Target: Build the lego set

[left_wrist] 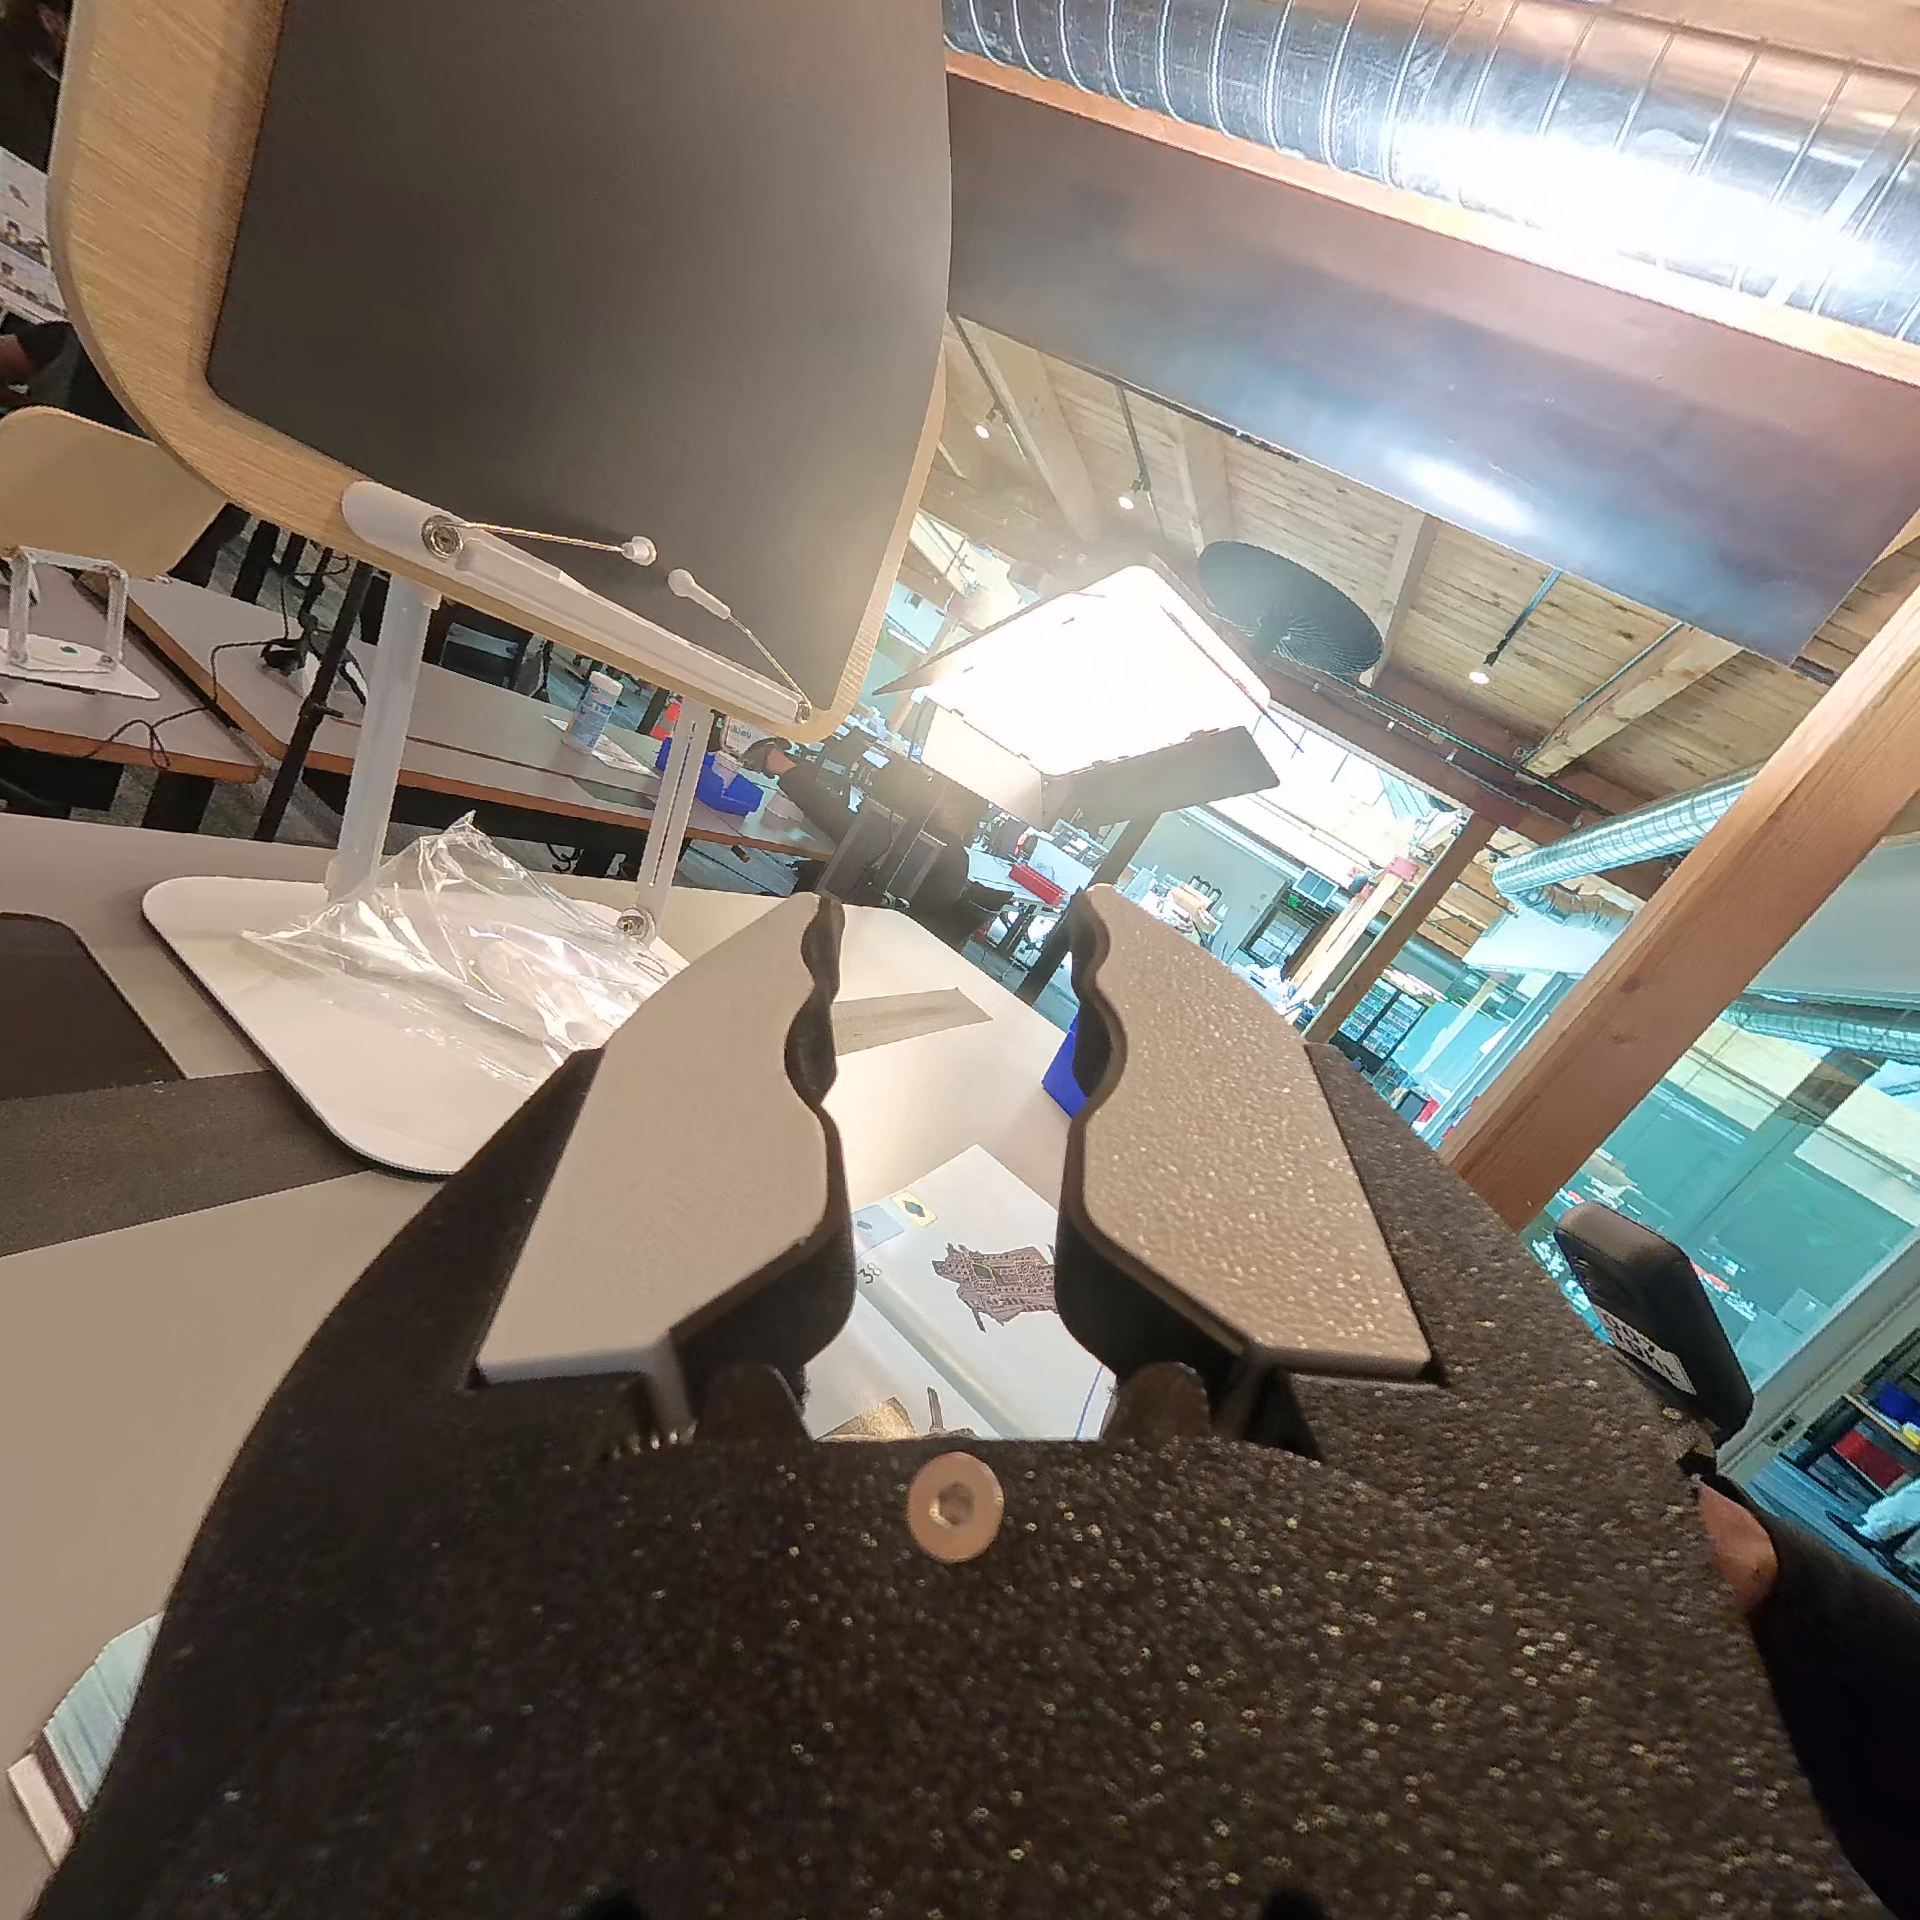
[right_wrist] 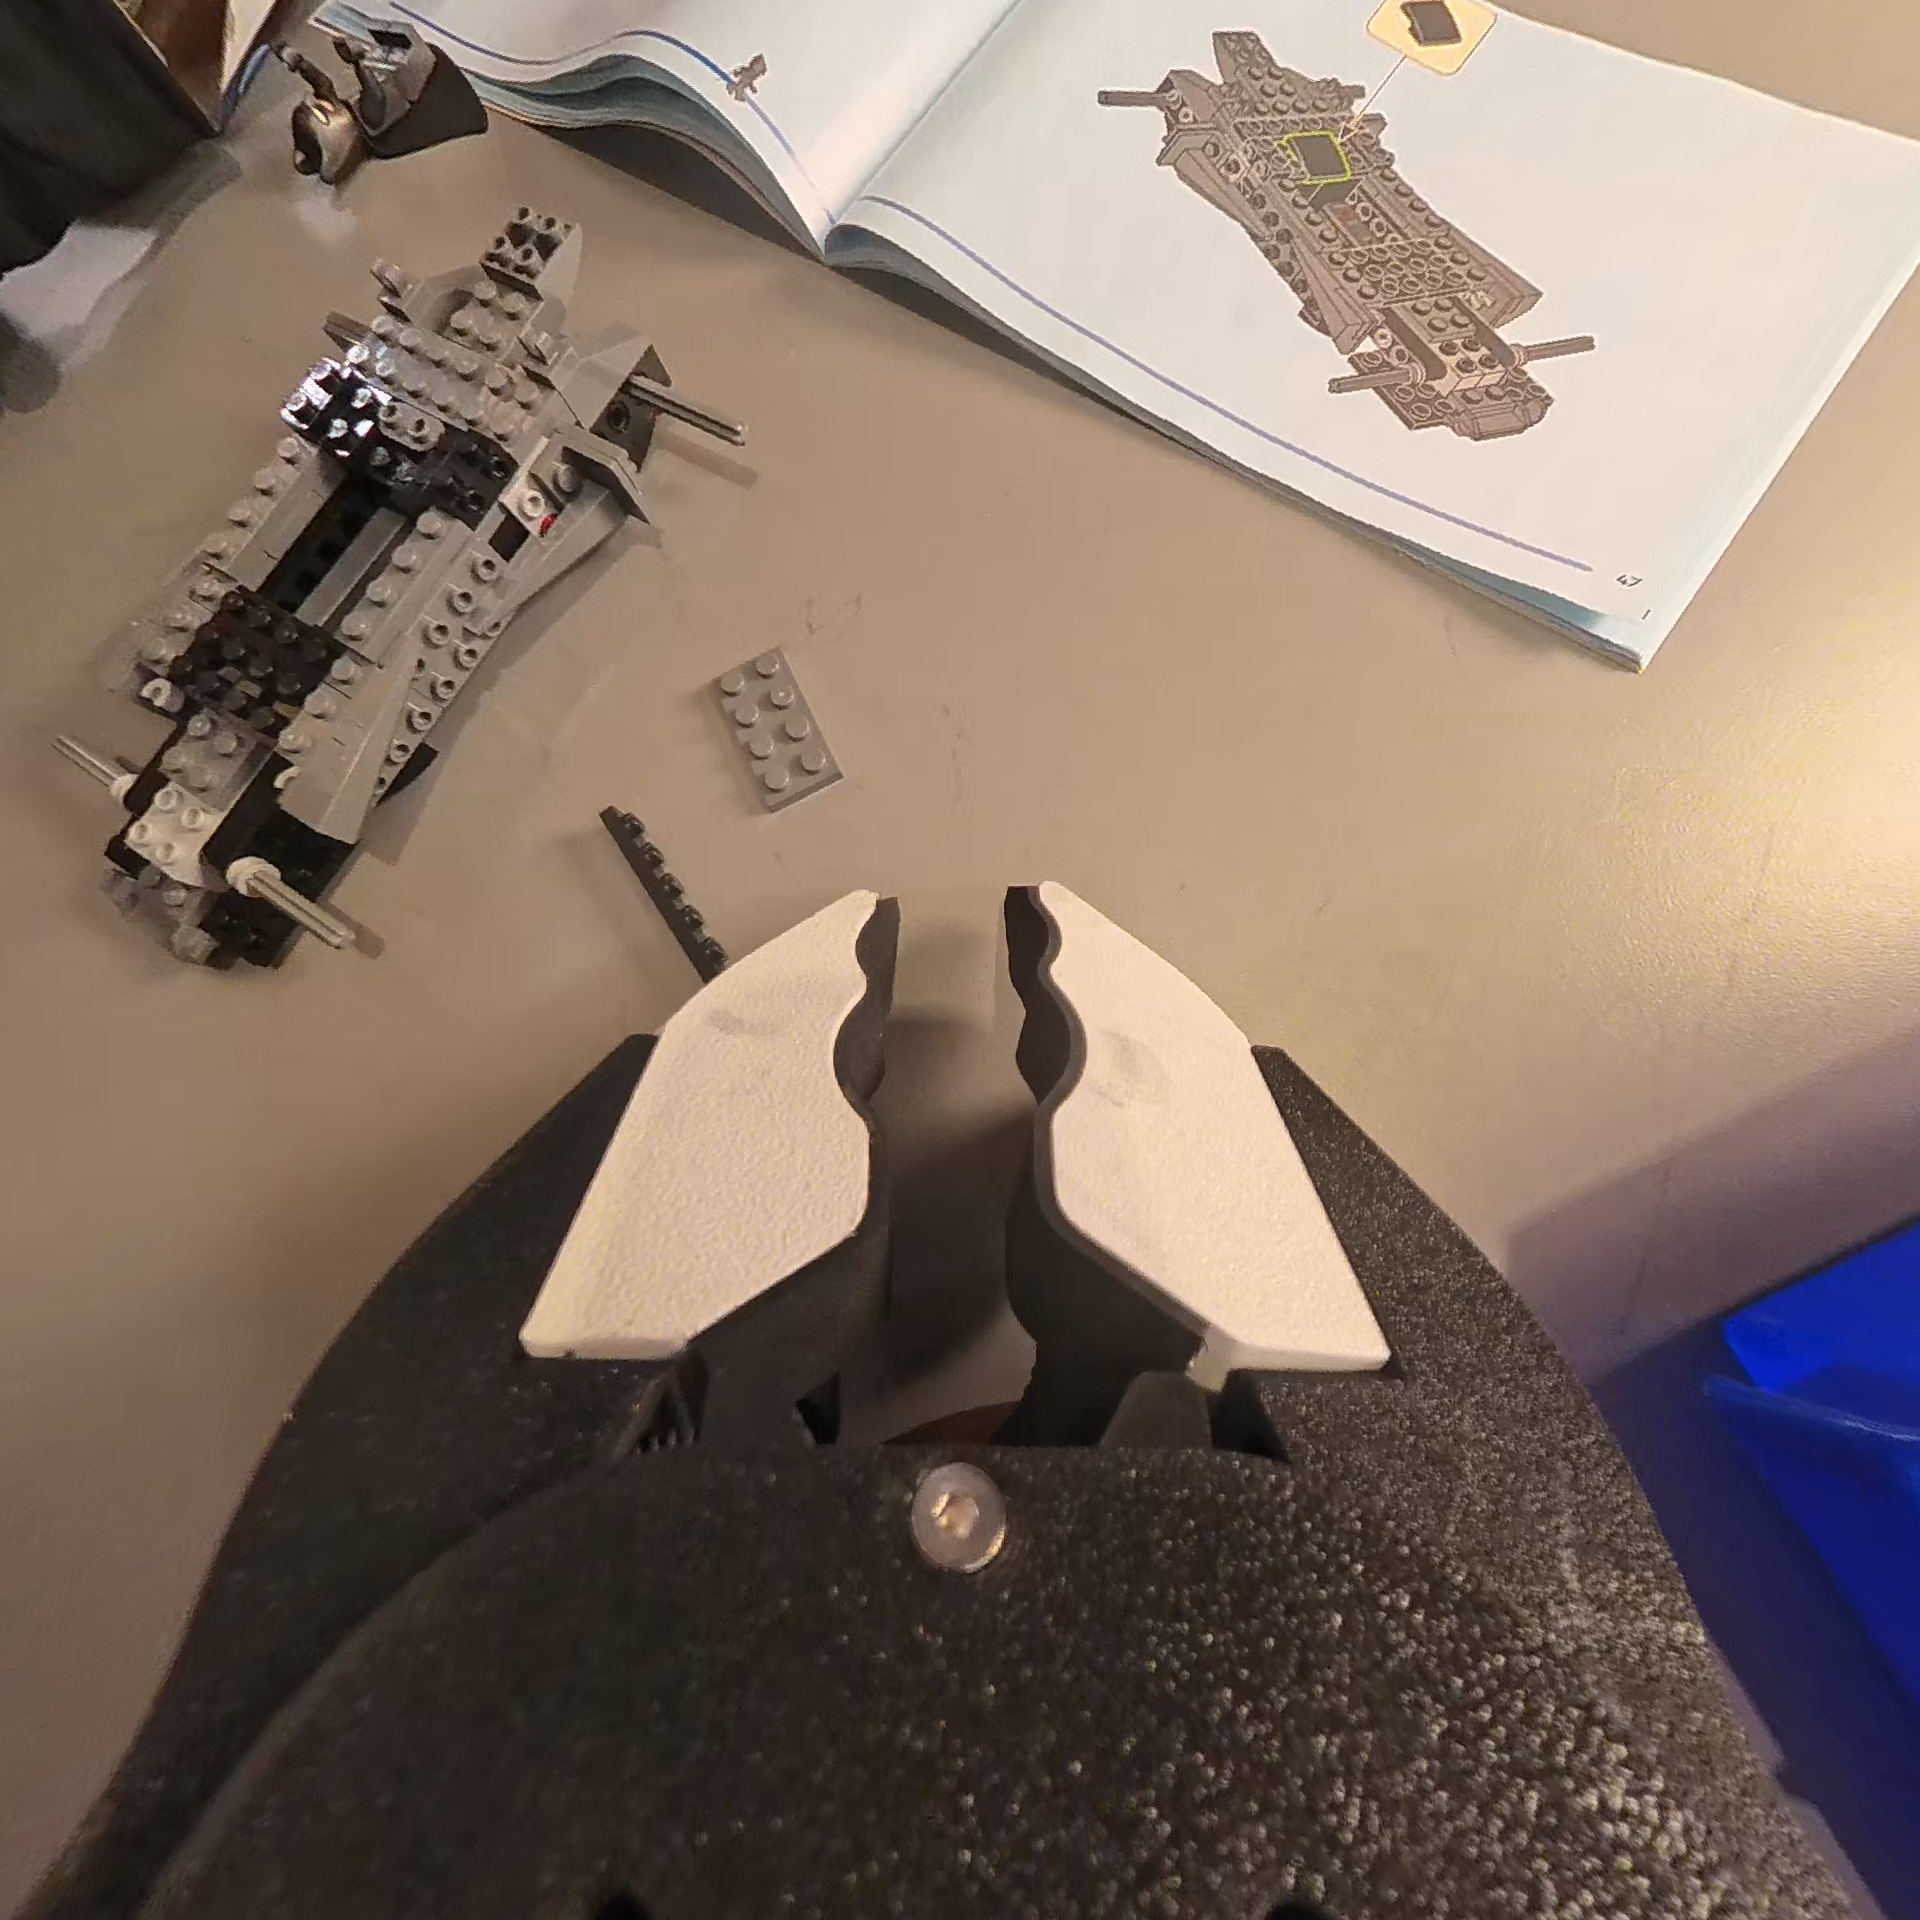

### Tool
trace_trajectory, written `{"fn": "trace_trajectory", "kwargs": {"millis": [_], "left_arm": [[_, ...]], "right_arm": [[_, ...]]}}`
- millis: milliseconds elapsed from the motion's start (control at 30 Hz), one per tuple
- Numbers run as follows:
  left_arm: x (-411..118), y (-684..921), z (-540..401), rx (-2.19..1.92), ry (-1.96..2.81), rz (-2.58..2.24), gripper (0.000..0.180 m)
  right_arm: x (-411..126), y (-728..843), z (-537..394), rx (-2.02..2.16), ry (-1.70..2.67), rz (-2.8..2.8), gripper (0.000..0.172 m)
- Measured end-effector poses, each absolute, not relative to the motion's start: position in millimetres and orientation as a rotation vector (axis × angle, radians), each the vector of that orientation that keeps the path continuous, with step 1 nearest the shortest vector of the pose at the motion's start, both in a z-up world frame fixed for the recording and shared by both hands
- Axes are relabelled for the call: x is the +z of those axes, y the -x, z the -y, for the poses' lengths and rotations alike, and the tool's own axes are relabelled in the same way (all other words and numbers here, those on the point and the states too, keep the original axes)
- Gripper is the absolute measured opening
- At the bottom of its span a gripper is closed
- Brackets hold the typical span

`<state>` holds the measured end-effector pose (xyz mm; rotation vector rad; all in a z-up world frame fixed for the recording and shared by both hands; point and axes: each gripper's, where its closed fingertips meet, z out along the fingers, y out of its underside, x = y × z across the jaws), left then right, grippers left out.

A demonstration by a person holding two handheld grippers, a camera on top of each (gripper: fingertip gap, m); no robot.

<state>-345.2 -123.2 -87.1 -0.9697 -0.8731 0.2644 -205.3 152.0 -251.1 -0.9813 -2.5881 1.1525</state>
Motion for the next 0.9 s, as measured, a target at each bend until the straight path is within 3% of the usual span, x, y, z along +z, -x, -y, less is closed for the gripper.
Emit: {"fn": "trace_trajectory", "kwargs": {"millis": [700,900], "left_arm": [[-92,346,107,0.242,1.020,0.864,0.043],[-95,348,102,0.244,1.038,0.865,0.043]], "right_arm": [[-235,194,-150,1.248,0.890,2.533,0.021],[-192,199,-232,0.985,0.732,2.457,0.021]]}}
